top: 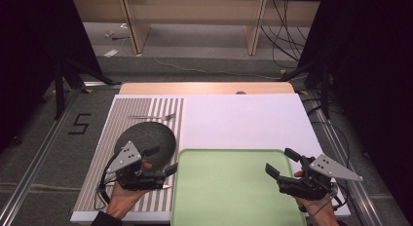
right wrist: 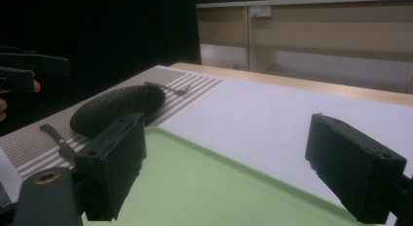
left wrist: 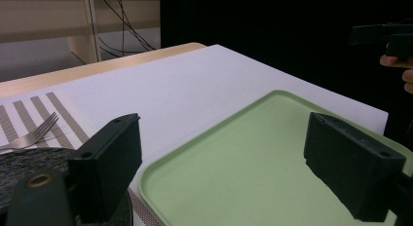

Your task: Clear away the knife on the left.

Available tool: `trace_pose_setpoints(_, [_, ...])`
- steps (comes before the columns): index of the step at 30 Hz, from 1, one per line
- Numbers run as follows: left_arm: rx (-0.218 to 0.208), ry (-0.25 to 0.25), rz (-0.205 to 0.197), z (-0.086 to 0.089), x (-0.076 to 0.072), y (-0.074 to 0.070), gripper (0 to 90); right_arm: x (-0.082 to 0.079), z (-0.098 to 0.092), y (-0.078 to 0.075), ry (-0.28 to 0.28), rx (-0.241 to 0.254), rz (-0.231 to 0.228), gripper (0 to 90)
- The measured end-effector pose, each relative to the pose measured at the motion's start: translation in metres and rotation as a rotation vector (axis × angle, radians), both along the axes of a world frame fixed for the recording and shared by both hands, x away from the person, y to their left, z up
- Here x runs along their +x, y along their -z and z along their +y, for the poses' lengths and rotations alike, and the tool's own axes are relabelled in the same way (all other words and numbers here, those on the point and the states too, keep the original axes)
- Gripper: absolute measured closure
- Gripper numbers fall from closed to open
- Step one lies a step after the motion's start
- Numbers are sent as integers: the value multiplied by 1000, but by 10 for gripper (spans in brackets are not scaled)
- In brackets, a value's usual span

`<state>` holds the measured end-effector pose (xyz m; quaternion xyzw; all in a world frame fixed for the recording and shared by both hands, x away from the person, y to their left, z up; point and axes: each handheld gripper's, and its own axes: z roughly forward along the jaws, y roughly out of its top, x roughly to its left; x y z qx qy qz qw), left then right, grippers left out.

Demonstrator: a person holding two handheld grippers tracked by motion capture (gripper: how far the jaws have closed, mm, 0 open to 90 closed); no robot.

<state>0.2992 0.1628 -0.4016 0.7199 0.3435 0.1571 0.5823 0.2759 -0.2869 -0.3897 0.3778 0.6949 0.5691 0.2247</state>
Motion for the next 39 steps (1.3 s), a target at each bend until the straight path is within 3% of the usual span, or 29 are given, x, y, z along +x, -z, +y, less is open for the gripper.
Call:
trace_pose_setpoints(10, [21, -2, 17, 5, 1, -2, 138, 0, 0, 0, -2, 2, -1, 159])
trace_pose_setpoints(15, [70, 11, 48, 8, 4, -1, 140, 0, 2, -1, -8, -8, -2, 160])
trace_pose_setpoints(17, [98, -7, 17, 11, 3, -2, 144, -1, 3, -1, -9, -9, -6, 160])
trace_pose_setpoints(20, [140, -23, 4, 17, 3, -4, 153, -2, 3, -2, -12, -9, -11, 161])
trace_pose_setpoints(27, [215, -23, 51, 35, 4, -6, 153, -2, 4, -2, -17, -14, -11, 162])
trace_pose_setpoints(30, [284, -13, 81, 41, 6, -5, 152, -2, 4, -2, -20, -13, -11, 162])
trace_pose_setpoints(36, [365, 10, 129, 51, 8, -5, 155, -2, 4, -2, -23, -12, -12, 161])
trace_pose_setpoints(39, [422, 27, 182, 54, 11, -2, 157, -1, 5, -2, -27, -12, -5, 162])
